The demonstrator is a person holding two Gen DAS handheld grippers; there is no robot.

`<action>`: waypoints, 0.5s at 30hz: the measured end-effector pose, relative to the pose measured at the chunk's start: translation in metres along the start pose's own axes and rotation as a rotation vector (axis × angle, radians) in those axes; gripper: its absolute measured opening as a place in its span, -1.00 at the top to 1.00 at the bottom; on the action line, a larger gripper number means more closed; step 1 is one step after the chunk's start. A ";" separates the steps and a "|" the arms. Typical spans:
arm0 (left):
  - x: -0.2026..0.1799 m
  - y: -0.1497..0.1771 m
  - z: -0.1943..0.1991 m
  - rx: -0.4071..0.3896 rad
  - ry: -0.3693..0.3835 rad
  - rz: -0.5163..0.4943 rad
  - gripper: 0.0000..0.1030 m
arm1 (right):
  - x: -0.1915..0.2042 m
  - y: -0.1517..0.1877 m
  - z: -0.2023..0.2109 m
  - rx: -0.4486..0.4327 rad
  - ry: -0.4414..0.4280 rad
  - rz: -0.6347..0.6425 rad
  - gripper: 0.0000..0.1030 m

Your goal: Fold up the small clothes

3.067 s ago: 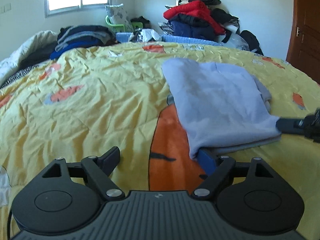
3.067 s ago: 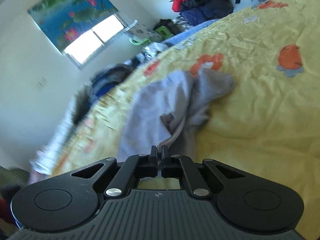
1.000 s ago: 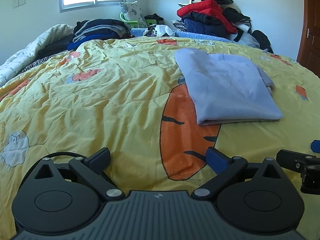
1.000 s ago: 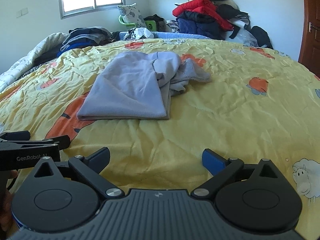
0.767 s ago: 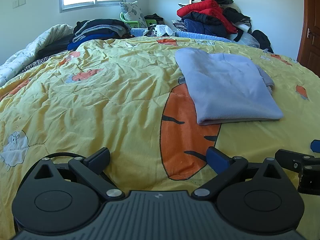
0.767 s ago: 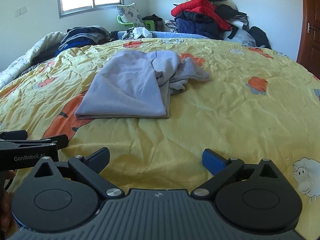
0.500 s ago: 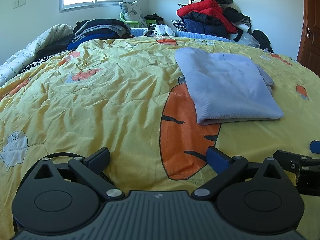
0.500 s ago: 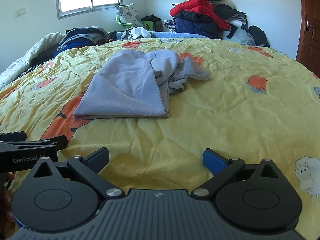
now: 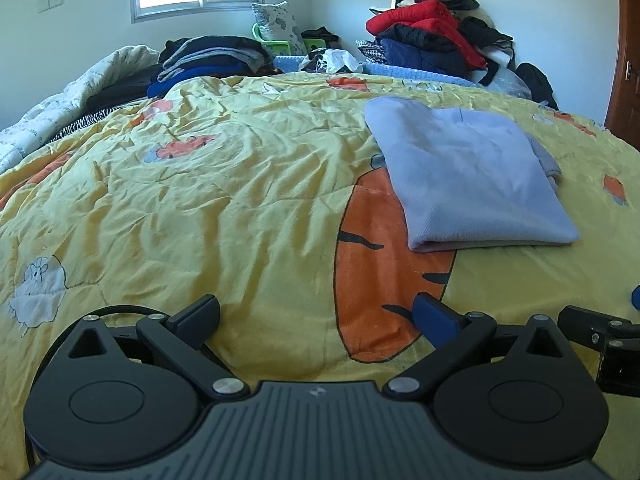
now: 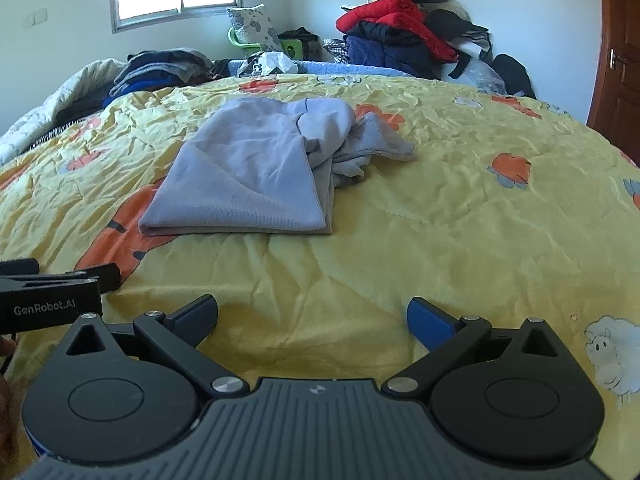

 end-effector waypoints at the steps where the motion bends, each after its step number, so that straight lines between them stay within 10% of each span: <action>1: 0.000 0.000 0.000 0.000 -0.001 -0.001 -1.00 | -0.001 0.000 0.000 -0.001 0.006 0.006 -0.97; 15: 0.000 0.000 0.000 0.000 -0.001 -0.001 -1.00 | -0.007 -0.001 -0.008 0.009 0.016 0.014 -1.00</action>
Point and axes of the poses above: each gripper's, at about its wrist camera, not at the fingertips, and z roughly against the way its jaws point, x to its left, y to its underside, the point moved 8 cm from there along -z, roughly the way its jaws point, and after that the axes turned 4 degrees about y, right-handed, at the moved point
